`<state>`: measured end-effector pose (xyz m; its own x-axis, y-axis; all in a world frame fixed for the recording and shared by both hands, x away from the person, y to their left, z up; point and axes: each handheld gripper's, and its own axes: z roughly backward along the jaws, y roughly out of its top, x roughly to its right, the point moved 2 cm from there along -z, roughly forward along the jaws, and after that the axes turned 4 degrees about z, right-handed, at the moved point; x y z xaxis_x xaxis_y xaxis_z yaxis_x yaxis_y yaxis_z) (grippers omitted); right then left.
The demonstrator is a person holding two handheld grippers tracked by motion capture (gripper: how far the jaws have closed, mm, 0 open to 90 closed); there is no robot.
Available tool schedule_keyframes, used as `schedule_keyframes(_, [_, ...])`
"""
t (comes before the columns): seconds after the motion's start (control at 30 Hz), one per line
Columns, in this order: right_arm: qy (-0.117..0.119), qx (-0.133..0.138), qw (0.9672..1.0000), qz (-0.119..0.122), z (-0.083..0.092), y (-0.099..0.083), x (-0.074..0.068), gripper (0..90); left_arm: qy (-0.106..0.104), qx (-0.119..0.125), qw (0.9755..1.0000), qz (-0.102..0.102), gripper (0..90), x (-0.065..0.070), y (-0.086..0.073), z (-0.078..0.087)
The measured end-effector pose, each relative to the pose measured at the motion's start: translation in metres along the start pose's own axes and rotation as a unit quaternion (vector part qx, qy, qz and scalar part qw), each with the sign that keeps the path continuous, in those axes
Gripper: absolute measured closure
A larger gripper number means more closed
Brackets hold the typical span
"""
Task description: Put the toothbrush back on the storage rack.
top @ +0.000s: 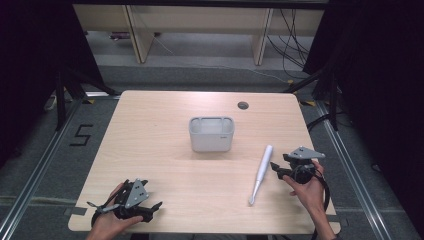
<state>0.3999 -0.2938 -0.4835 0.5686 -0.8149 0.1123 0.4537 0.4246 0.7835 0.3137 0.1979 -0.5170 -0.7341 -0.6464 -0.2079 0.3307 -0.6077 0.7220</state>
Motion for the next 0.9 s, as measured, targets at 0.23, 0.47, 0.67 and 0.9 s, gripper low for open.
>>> schedule_keyframes(0.23, [0.012,-0.001,0.9999,-0.005,-0.006,0.011,0.0,57.5,0.0,0.001,1.0,0.001,15.3,0.0,0.0,0.0])
schedule_keyframes(0.47, [0.029,-0.003,0.9996,0.004,-0.018,0.026,-0.003,77.9,0.0,0.002,1.0,0.002,15.3,0.0,0.001,0.001])
schedule_keyframes(0.67, [0.035,-0.012,0.9991,0.019,-0.033,0.032,-0.001,86.9,0.003,0.004,1.0,0.001,15.3,0.0,0.0,0.001])
schedule_keyframes(0.9, [0.032,-0.038,0.9982,0.034,-0.052,0.036,0.002,89.2,0.003,0.006,1.0,0.003,15.3,0.001,0.0,0.0])
